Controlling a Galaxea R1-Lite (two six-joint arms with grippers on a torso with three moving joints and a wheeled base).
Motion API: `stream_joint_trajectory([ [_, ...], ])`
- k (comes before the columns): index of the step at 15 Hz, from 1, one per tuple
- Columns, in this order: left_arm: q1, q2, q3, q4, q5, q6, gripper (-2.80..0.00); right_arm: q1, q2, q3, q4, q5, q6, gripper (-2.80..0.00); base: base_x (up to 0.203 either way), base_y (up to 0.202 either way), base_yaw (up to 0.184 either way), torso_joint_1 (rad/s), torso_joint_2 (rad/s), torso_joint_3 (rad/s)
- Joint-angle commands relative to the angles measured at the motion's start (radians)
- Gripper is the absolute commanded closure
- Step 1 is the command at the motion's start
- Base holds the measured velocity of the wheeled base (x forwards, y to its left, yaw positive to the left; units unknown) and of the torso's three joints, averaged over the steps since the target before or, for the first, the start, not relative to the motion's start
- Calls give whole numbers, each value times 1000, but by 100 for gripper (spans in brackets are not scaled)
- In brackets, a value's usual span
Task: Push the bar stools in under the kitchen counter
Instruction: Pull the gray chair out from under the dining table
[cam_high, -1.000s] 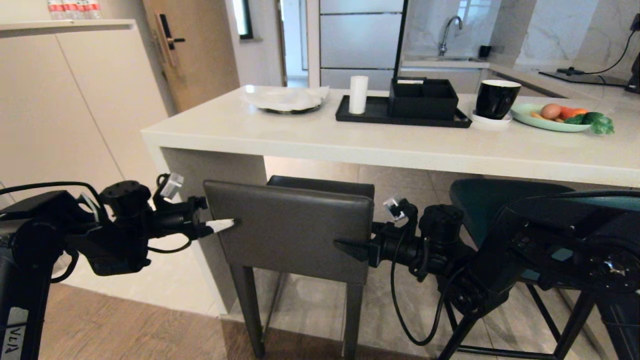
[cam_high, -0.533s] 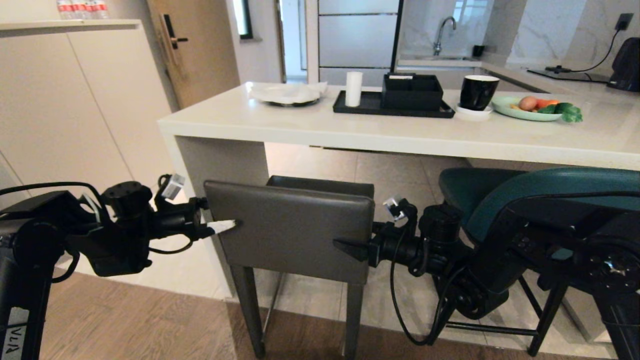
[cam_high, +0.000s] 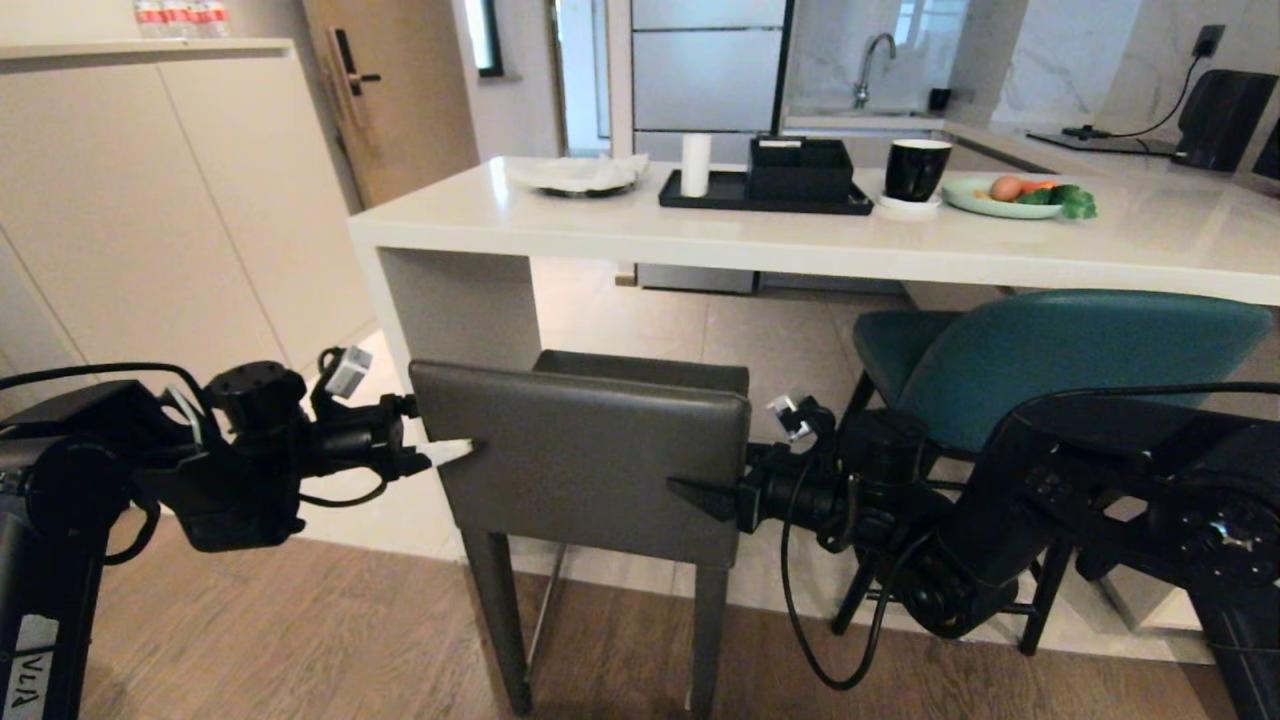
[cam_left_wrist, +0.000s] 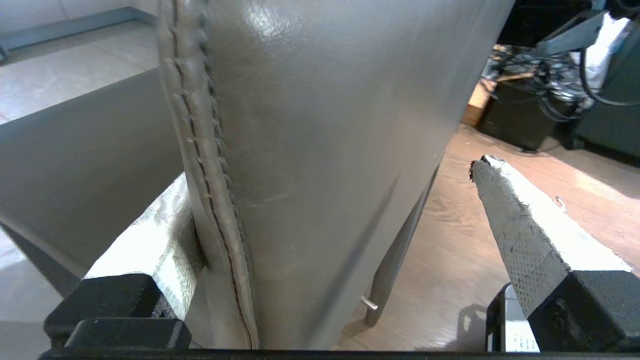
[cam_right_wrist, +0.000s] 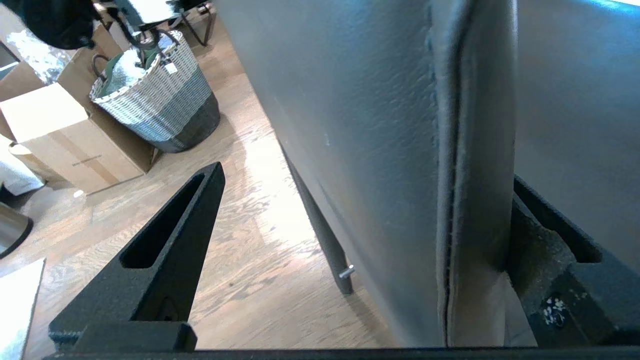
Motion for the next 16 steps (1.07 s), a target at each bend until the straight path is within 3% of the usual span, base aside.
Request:
stream_joint_trajectory([
  [1, 0, -7, 10, -9, -9, 1, -280, -1, -2, 0, -8, 1, 0, -280, -194, 0, -3, 3, 2, -2],
  [4, 3, -14, 43, -10, -9, 9, -280, -2, -3, 4, -8, 0, 1, -280, -162, 0, -6, -2, 2, -1],
  [9, 43, -6, 90, -144, -15, -37, -280, 39, 4, 30, -8, -7, -18, -280, 0, 0, 0, 0, 0, 0],
  [12, 80, -12, 59, -150, -118, -93, -280, 98, 2, 23, -3, -47, -20, -280, 0, 0, 0, 0, 0, 0],
  [16, 80, -5, 65, -173, -125, -112, -280, 138, 2, 17, -2, -72, -18, -280, 0, 0, 0, 0, 0, 0],
])
